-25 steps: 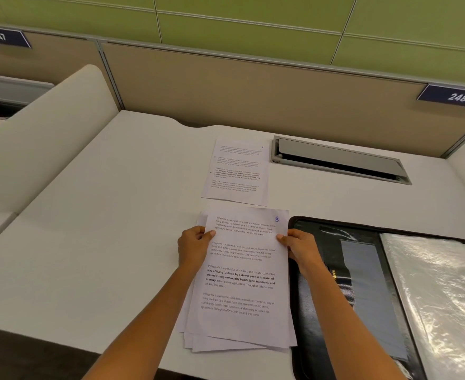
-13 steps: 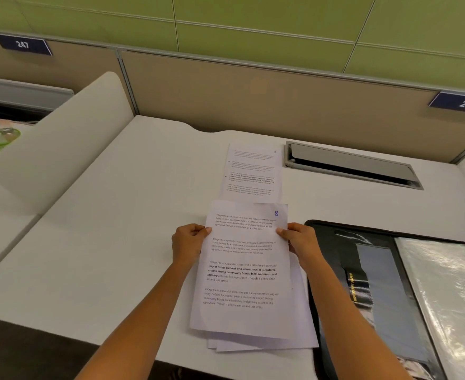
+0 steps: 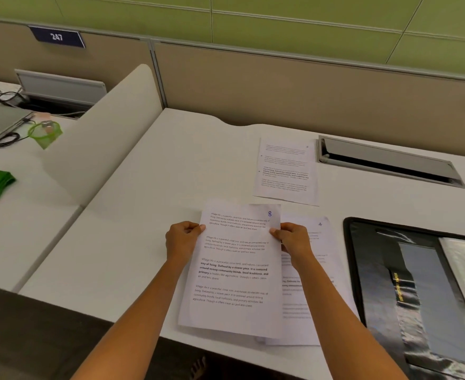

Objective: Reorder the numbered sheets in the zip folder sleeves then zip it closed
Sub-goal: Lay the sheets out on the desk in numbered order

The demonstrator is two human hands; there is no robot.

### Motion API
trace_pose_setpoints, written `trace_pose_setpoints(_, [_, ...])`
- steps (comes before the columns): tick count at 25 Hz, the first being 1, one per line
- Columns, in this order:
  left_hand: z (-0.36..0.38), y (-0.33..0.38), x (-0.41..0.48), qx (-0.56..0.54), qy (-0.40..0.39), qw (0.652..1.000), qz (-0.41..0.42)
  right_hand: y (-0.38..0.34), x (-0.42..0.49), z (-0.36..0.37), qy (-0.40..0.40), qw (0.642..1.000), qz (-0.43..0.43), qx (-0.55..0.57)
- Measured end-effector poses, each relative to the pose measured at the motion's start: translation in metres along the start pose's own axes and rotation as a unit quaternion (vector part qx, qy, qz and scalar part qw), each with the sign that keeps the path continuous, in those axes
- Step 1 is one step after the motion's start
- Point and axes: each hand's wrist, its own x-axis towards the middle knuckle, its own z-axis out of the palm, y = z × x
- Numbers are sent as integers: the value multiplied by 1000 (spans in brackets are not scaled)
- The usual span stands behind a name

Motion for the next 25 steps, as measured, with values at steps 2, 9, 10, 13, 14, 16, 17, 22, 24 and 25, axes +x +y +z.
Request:
trace_pose_setpoints(2, [-11, -7, 3, 10, 6, 1000, -4, 1, -2, 13, -3, 1000, -8, -13])
trace_pose_setpoints(9, [-41, -24, 13, 54, 13, 998, -6, 5, -10, 51, 4, 998, -26, -57])
trace_pose_setpoints(10, [-44, -26, 15, 63, 13, 998, -3, 6, -12, 55, 6, 998, -28, -64])
trace_pose_setpoints(13, [-51, -32, 18, 75, 10, 997, -2, 9, -15, 63, 8, 996, -32, -79])
trace_pose_setpoints(14, [-52, -33, 19, 80, 9, 997, -2, 10, -15, 65, 7, 996, -33, -83])
trace_pose_setpoints(16, [-53, -37, 19, 86, 8, 996, -1, 10, -16, 68, 8, 995, -33, -94])
trace_pose_setpoints(17, [-54, -39, 19, 88, 7, 996, -1, 11, -17, 70, 9, 994, -33, -100])
trace_pose_setpoints(22, [-58, -42, 21, 91, 13, 996, -3, 11, -20, 79, 15, 990, -47, -135])
trace_pose_setpoints(24, [-59, -41, 23, 96, 19, 995, -2, 10, -21, 83, 17, 986, -54, -154])
trace_pose_setpoints(25, [-59, -41, 25, 99, 21, 995, -2, 9, -21, 86, 16, 986, -52, -158])
